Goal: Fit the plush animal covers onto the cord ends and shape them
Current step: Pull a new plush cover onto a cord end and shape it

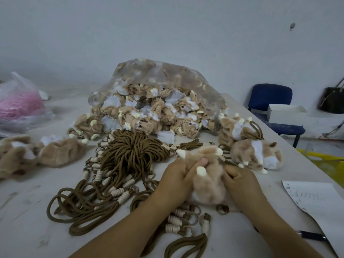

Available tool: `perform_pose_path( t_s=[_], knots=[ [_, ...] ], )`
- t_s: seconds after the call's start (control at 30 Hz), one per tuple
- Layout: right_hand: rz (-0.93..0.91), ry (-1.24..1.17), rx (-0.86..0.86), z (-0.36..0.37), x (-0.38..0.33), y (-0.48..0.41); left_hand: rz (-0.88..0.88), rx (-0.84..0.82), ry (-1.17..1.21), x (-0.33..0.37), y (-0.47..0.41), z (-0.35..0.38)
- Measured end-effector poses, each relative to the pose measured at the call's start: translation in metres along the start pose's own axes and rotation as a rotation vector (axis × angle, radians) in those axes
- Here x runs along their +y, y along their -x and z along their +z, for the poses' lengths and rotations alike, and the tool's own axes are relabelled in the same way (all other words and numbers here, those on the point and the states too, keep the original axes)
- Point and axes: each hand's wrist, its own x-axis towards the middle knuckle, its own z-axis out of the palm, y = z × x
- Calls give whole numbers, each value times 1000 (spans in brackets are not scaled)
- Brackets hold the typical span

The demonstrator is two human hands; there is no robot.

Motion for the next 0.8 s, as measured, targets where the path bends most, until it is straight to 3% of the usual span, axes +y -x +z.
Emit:
perform_pose_path(
  t_s=[0.17,0.33,0.57,0.7,0.8],
  knots=[
    [3,-50,37,-1,6,2,74,82,-21,2,3,-5],
    [-16,-114,88,-12,13,-1,37,136,29,-3,2,-10],
    [-141,98,129,-18,9,-4,-16,84,38,-6,0,-17],
    [-1,-181,27,-10,4,0,-62,98,105,-4,-3,-12],
    [93,-229,-55,-4,3,3,-78,83,113,0,-4,-12]
  ],
)
